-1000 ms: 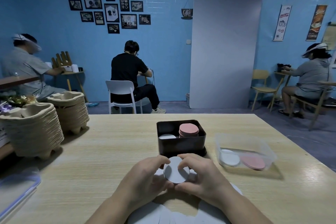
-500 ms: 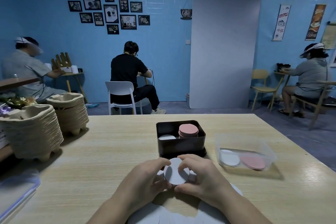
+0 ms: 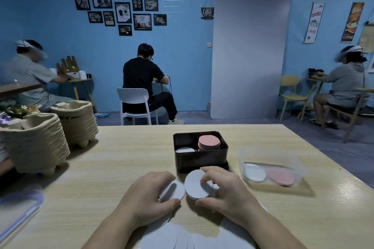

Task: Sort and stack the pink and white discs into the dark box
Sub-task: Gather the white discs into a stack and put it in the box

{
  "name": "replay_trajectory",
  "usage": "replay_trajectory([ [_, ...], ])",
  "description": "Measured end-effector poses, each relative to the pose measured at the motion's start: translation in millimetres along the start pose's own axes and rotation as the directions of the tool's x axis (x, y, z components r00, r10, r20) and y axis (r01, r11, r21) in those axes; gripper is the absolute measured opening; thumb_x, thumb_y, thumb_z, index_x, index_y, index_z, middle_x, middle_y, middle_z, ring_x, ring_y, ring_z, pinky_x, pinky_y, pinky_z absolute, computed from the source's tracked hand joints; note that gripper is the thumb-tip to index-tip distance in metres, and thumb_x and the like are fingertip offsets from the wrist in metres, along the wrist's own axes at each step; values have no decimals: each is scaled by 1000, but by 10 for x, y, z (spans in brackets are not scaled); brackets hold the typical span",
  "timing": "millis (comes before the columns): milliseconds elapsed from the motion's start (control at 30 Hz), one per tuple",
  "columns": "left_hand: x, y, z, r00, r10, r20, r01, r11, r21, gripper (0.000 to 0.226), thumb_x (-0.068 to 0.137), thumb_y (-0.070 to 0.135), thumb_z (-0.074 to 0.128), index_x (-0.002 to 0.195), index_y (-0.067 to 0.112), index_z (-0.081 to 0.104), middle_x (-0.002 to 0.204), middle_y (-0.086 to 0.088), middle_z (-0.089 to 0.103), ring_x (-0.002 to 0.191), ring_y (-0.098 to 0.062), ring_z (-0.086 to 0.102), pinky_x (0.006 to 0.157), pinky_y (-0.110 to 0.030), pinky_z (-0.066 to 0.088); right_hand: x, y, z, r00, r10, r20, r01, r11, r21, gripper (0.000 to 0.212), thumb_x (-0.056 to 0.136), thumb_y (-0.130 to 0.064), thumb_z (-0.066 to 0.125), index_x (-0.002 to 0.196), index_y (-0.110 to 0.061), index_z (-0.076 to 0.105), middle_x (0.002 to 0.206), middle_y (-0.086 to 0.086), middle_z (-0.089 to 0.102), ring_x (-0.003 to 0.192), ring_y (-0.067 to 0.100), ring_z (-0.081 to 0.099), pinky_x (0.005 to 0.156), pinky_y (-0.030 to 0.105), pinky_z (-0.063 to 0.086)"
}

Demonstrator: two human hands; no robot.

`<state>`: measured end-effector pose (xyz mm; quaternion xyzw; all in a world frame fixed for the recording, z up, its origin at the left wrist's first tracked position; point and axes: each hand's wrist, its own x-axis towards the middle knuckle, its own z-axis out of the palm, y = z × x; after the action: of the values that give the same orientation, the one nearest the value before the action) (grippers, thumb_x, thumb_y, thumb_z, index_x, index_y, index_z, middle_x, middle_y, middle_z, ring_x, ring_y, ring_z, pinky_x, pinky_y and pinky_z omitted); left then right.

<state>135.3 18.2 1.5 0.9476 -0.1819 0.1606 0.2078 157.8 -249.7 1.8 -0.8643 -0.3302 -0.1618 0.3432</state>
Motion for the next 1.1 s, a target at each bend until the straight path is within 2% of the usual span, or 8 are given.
replay_trajectory([
  [200, 1, -9, 31, 999, -44, 11, 44, 999, -27, 55, 71, 73, 60, 119, 47, 51, 105, 25, 57, 101, 0, 52, 88, -29, 48, -2, 4, 2, 1000, 5, 7, -5, 1000, -17, 42, 70, -55, 83, 94, -31, 57, 135, -11, 60, 134, -9, 42, 99, 13, 38],
  [433, -8, 41, -47, 996, -7, -90, -2, 995, -95, 55, 75, 65, 67, 122, 38, 57, 112, 28, 59, 106, 4, 53, 86, -28, 51, -10, -1, -14, 999, 32, -10, -32, 999, -20, 41, 70, -51, 84, 93, -29, 58, 131, -19, 57, 133, -14, 39, 97, 18, 44],
  [533, -6, 56, -52, 989, 32, -145, -45, 995, -87, 57, 76, 60, 70, 125, 32, 60, 114, 27, 60, 108, 4, 55, 87, -23, 50, -8, 7, -10, 999, 37, -13, -37, 999, -26, 41, 70, -53, 83, 92, -32, 57, 132, -17, 58, 133, -11, 41, 99, 22, 44],
  [633, -5, 114, -43, 981, 86, -174, -100, 992, -73, 58, 77, 57, 72, 127, 29, 61, 115, 25, 62, 108, 2, 55, 88, -17, 47, 0, 17, 4, 1000, 29, -11, -30, 999, -32, 41, 69, -54, 83, 92, -31, 57, 134, -16, 58, 134, -11, 42, 103, 19, 40],
  [867, 50, 162, 66, 970, 180, -164, -194, 978, -72, 62, 76, 55, 76, 128, 24, 61, 120, 15, 66, 110, -6, 60, 91, -27, 51, 25, 3, 44, 1000, -24, 1, 24, 1000, 0, 41, 73, -54, 80, 97, -35, 54, 135, -10, 60, 137, -6, 41, 106, 23, 40],
  [1100, 74, 212, 77, 956, 259, -139, -271, 960, -71, 59, 77, 53, 75, 125, 22, 61, 126, 12, 67, 109, -8, 60, 91, -15, 44, 34, -19, 68, 995, -95, 19, 95, 995, -26, 36, 79, -52, 78, 97, -31, 57, 137, -13, 56, 131, 0, 49, 102, 23, 44],
])
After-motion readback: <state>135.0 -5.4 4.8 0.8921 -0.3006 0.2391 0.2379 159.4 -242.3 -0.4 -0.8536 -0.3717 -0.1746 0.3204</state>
